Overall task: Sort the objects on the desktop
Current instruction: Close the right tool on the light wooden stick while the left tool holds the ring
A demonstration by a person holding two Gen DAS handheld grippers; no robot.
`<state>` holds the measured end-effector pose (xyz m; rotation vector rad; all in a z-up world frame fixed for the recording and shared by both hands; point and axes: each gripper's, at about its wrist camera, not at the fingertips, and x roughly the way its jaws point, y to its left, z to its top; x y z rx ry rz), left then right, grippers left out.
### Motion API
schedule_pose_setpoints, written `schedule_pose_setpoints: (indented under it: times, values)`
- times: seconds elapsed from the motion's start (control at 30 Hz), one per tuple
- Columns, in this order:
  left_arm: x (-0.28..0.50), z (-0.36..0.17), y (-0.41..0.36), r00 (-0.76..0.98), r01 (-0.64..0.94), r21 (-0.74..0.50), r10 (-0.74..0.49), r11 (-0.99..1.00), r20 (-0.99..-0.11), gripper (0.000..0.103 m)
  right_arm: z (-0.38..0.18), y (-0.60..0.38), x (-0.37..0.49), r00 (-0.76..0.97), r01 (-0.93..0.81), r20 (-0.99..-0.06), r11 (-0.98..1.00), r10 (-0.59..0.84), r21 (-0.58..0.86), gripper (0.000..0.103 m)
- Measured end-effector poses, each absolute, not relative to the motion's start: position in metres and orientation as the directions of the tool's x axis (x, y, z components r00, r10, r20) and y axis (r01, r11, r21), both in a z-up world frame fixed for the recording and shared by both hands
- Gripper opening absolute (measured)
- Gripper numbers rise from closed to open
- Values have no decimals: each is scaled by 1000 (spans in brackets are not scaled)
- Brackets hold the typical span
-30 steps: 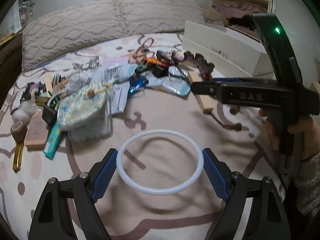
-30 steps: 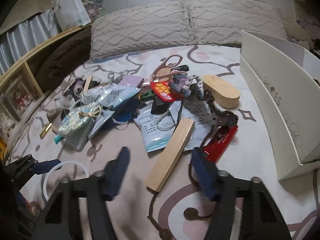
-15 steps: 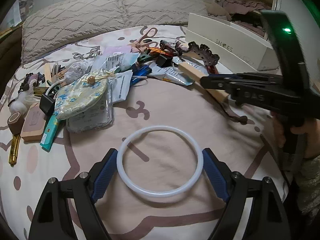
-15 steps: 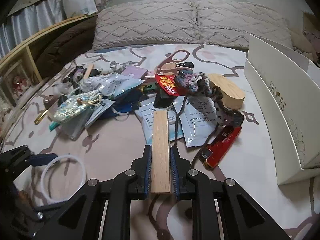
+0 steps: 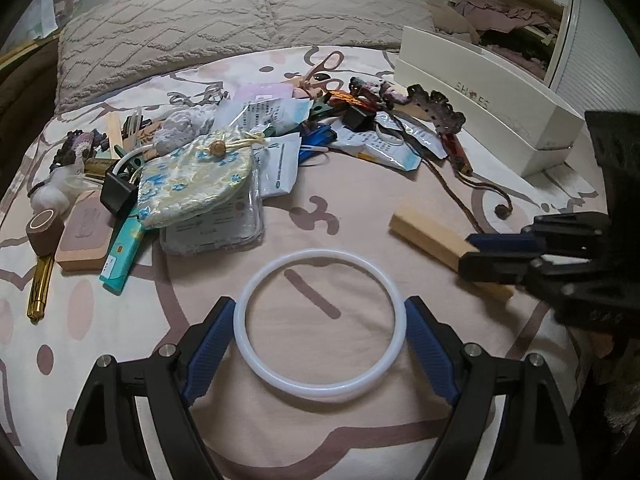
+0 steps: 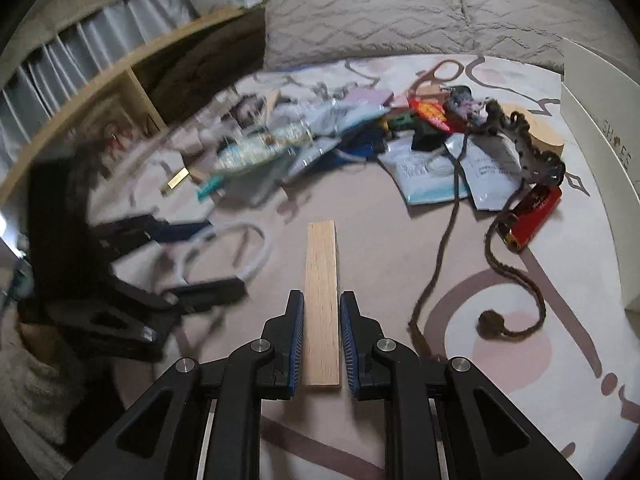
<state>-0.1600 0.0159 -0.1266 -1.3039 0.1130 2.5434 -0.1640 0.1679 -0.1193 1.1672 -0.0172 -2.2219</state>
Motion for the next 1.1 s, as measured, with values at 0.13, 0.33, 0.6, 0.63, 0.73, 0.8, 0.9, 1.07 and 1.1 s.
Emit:
schedule_pose_setpoints:
  times: [0.13,0.33,0.6,0.63,0.73,0.8,0.9,1.07,1.1]
  values:
    - [-158,-126,19,-548,-302,-57,222,-951,-806,85,-122,172,-166,-422,504,-749,-819,-511,275,19]
    - [-157,-127,24,-539,-327,-54,233,-943,-810,85,-123,195,-169,-468,450,-757,-860,-457,240,19]
    - [-158,-131,26,-525,-334,-46,226,-942,-820,85,-120,207,-170,-517,436,-759,-885,-396,165,19]
    - [-158,-132,27,-525,-334,-45,225,-942,-821,85,-118,206,-168,-512,454,-751,-874,-417,175,19]
    - [-158,-132,27,-524,-336,-43,225,-941,-821,85,-112,200,-161,-500,511,-732,-840,-464,184,19]
    - [-158,-133,27,-523,-336,-44,225,-941,-822,85,-109,195,-157,-487,539,-722,-819,-492,195,19]
    - [-159,-133,27,-521,-335,-43,223,-941,-824,85,-108,187,-151,-456,582,-720,-787,-523,203,19]
    - [-160,-135,28,-524,-329,-21,201,-944,-828,92,-108,182,-147,-463,593,-732,-788,-500,163,19]
    - [-161,-136,27,-523,-327,-22,201,-945,-828,93,-107,184,-148,-464,588,-733,-792,-497,164,19]
